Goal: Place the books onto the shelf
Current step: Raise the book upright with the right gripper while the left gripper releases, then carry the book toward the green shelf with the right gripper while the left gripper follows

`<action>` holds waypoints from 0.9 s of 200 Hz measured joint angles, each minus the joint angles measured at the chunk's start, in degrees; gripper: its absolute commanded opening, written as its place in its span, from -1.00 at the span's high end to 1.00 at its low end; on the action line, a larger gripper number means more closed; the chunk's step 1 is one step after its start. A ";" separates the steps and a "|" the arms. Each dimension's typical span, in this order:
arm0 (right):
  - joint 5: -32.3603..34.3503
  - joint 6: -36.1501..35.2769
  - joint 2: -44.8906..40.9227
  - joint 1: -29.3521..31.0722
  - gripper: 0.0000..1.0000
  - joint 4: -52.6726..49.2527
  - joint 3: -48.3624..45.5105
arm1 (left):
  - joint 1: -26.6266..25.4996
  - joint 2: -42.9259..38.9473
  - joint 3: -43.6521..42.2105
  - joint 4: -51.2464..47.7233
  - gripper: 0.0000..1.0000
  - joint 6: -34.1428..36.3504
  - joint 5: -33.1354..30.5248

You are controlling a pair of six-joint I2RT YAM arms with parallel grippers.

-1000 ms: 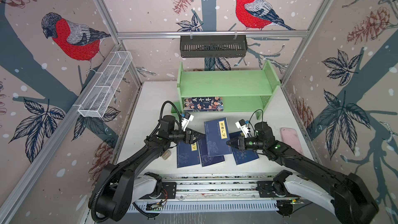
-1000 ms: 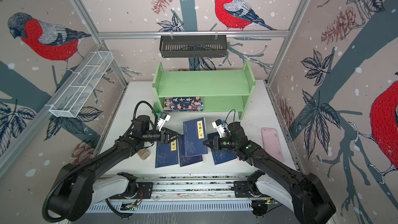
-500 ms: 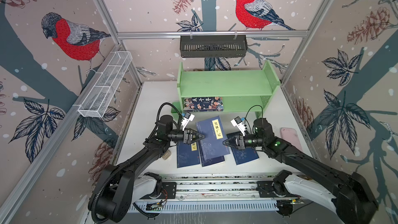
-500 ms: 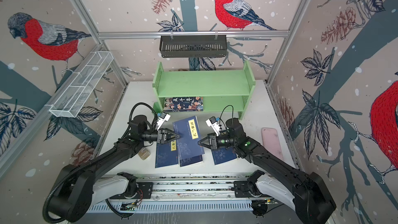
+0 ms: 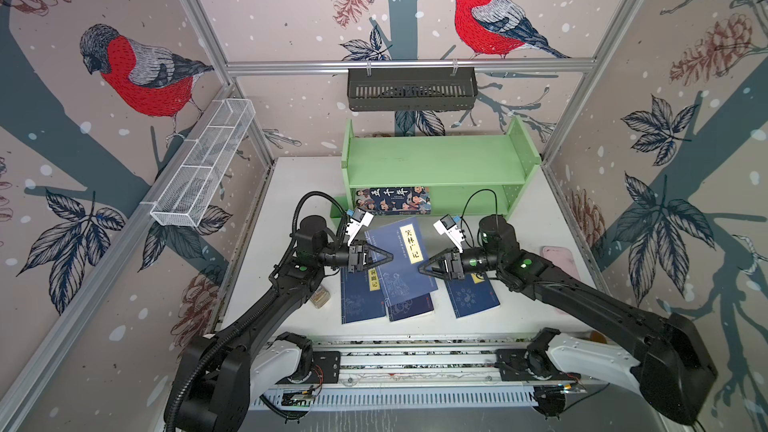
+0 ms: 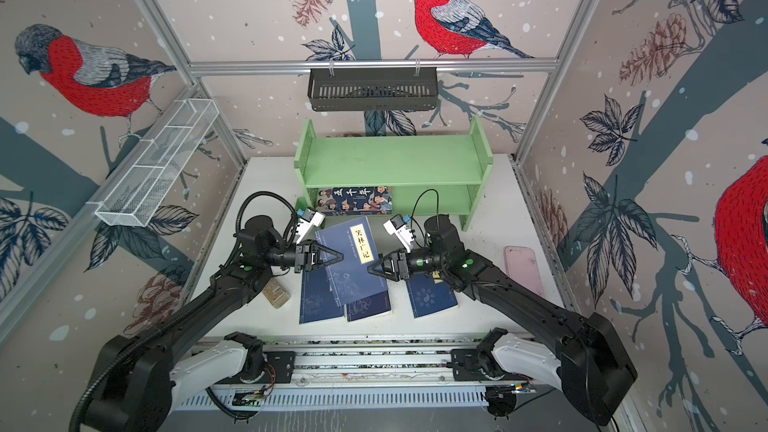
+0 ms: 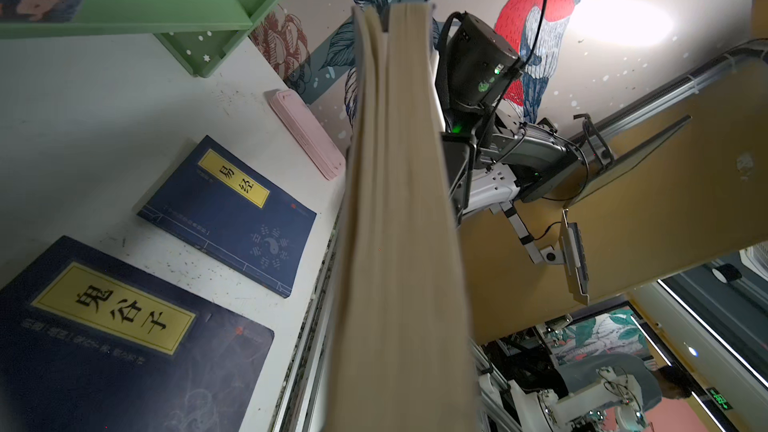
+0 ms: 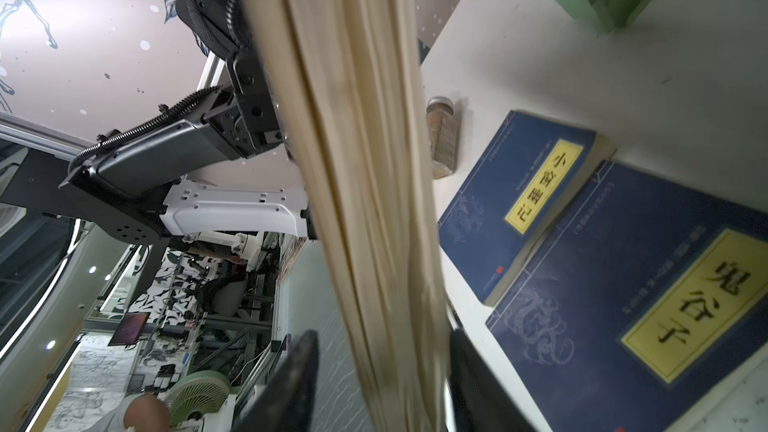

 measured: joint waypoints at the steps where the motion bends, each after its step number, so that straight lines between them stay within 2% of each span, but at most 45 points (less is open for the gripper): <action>1: 0.04 0.00 -0.02 -0.04 -0.35 0.04 0.09 | 0.00 -0.02 0.02 -0.02 1.00 0.00 0.04; 17: 1.55 0.04 -0.81 -1.36 -0.56 0.09 0.94 | 0.28 -0.94 1.14 -0.98 1.00 0.55 1.53; 33: 3.37 0.07 -2.69 -3.28 -0.73 -0.17 1.33 | 0.50 -1.46 3.96 -4.24 1.00 4.11 2.10; 66: 5.70 1.84 -7.56 -9.38 -0.84 0.20 2.84 | 0.50 -0.09 18.12 -30.21 1.00 28.06 -2.16; 81: 6.29 2.01 -9.22 -11.28 -0.85 0.72 3.43 | 0.57 -0.02 21.88 -37.42 1.00 34.69 -5.11; 94: 6.60 3.43 -10.40 -12.41 -0.84 1.46 3.78 | 0.57 -0.74 23.82 -40.76 1.00 37.11 -7.65; 108: 8.04 4.00 -11.45 -12.85 -0.83 2.47 3.76 | 0.70 -2.05 24.61 -40.13 1.00 36.70 -9.16; 142: 9.16 8.07 -13.44 -12.92 -0.79 7.61 1.44 | 1.16 -0.83 27.50 -34.01 1.00 27.71 -11.98; 166: 10.56 10.93 -14.51 -12.50 -0.80 11.10 0.04 | 1.95 0.81 30.18 -25.88 1.00 18.08 -13.33; 180: 11.78 12.24 -14.97 -11.52 -0.81 12.72 -0.13 | 3.15 1.64 30.34 -18.60 1.00 10.01 -14.19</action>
